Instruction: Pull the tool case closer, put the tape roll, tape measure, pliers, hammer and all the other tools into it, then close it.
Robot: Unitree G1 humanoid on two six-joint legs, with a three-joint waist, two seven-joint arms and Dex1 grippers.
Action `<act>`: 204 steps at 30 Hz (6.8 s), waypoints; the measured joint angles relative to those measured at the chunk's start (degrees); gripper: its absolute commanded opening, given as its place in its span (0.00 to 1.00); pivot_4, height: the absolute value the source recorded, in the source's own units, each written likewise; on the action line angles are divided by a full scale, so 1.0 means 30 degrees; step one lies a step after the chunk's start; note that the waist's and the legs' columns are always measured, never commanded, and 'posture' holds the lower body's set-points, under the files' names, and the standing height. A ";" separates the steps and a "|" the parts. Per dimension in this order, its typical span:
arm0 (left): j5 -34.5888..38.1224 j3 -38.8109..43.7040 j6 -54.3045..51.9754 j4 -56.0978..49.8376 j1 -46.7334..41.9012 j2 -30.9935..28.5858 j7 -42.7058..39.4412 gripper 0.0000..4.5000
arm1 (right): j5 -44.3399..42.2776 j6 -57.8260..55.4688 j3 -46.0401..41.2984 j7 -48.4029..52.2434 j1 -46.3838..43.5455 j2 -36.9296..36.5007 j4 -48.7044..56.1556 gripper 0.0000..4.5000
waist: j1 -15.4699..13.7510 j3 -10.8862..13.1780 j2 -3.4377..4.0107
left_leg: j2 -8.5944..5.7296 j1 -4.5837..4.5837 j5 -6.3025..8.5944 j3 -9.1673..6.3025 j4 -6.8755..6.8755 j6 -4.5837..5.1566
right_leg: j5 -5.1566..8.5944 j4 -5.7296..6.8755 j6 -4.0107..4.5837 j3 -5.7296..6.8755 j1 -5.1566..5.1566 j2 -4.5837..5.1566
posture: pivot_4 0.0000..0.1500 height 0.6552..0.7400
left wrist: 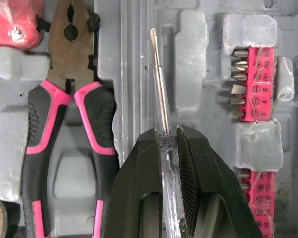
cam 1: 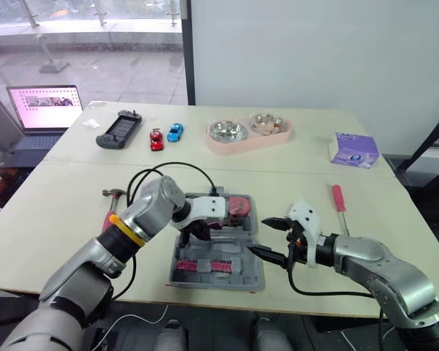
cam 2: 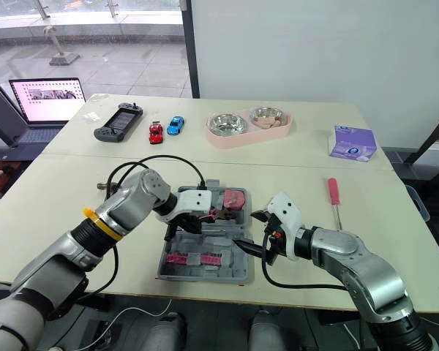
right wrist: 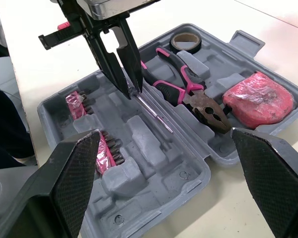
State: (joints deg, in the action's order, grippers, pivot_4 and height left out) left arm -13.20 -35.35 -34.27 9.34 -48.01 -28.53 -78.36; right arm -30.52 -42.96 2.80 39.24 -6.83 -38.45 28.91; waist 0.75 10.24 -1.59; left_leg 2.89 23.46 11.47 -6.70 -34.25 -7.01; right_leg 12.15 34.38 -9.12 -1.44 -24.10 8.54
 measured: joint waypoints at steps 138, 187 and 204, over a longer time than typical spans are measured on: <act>0.6057 0.6634 0.5750 0.1610 0.3603 -0.1257 0.1969 0.01 | -0.0452 -0.0340 -0.0614 0.0148 0.0604 -0.0261 0.0601 1.00 | 0.0035 -0.0018 0.0050 | -0.0004 -0.0101 0.0003 -0.0003 0.0008 -0.0004 | 0.0037 -0.0058 -0.0046 0.0006 0.0162 0.0004 | 1.00 1.00; 1.2274 2.4588 0.4767 -0.3604 2.1901 -0.2976 0.9075 0.99 | -0.0708 0.3742 -0.8191 0.4291 0.4144 -0.2895 -0.4148 1.00 | 0.0534 0.0079 0.0016 | 0.0022 -0.0006 0.0017 0.0075 0.0005 -0.0012 | 0.0022 -0.0088 -0.0003 0.0002 -0.0034 0.0037 | 1.00 1.00; 0.9529 1.9562 -0.1210 -0.0858 0.9770 0.0210 2.2158 0.99 | -0.1284 0.2760 -0.1112 0.5328 -0.2689 -0.0704 -0.3587 1.00 | 0.0074 0.0067 -0.0037 | -0.0006 -0.0023 -0.0043 0.0008 0.0006 0.0024 | -0.0031 -0.0105 0.0045 0.0035 0.0110 0.0012 | 1.00 1.00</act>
State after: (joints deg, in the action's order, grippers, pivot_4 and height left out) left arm 15.39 23.33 -37.90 6.77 -18.70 -27.90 -11.88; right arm -34.38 -34.67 -0.54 55.22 -14.90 -40.56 18.15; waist 0.97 10.44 -1.70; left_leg 2.87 23.39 11.34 -6.67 -34.23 -6.94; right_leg 12.05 34.07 -8.98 -1.33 -23.77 8.57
